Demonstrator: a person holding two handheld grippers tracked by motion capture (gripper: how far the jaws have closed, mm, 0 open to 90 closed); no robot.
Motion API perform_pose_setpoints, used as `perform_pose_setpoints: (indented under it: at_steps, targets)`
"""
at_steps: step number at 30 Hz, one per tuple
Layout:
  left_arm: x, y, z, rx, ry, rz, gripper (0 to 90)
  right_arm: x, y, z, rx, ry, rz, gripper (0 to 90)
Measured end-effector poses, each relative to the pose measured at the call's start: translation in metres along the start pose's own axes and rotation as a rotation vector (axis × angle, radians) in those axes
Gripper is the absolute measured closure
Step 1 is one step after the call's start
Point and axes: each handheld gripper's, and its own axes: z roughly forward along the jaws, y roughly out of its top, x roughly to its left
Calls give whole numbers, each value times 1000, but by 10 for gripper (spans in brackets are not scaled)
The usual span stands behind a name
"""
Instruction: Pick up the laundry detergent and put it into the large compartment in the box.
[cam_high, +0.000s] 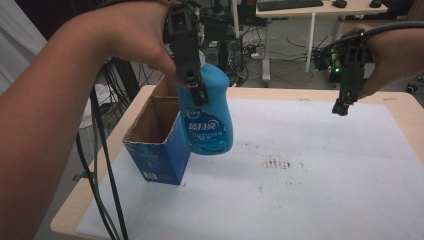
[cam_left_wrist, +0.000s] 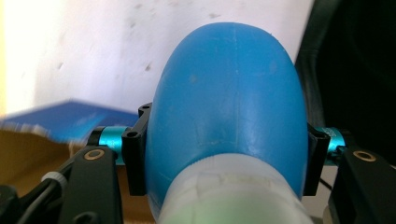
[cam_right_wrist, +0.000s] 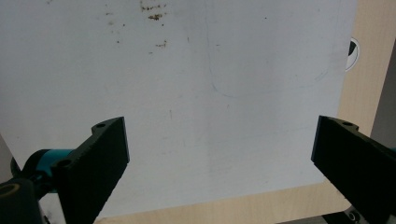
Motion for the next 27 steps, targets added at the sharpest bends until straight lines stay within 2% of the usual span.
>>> perform_pose_setpoints:
  at_steps: [3, 4, 5, 8, 11, 15, 16, 17, 19, 21, 22, 25, 27]
  targets:
    - [6, -5, -6, 11, 33, -96, 376, 0, 1, 1, -4, 1, 0, 32]
    - [10, -9, -10, 24, 46, -153, 376, 0, 1, 2, 0, 3, -3, 31]
    - [10, -9, -10, 24, 46, -153, 376, 0, 2, 3, 0, 3, -5, 32]
    - [16, -15, -15, 19, 53, -221, 377, 0, 2, 4, 1, 5, -3, 32]
    - [21, -21, -22, 8, 41, -279, 376, 0, 2, 5, 2, 5, -7, 32]
    - [25, -28, -28, 1, 41, -374, 377, 0, 3, 5, -2, 4, -3, 32]
    - [28, -32, -30, -15, 51, -418, 377, 0, 3, 5, -2, 5, -3, 32]
    - [28, -32, -30, -15, 51, -418, 377, 0, 3, 5, -4, 6, -4, 32]
    - [31, -37, -33, -15, 63, -454, 377, 0, 4, 5, -2, 3, -6, 32]
    - [34, -42, -34, -22, 76, -503, 377, 0, 4, 6, -5, 4, -4, 32]
    - [38, -48, -36, -34, 83, -549, 377, 0, 4, 7, -3, 4, -9, 32]
    - [40, -51, -37, -38, 83, -567, 377, 1, 4, 7, 1, 5, -7, 32]
    - [45, -60, -40, -48, 73, -620, 377, 1, 3, 8, 2, 6, -10, 32]
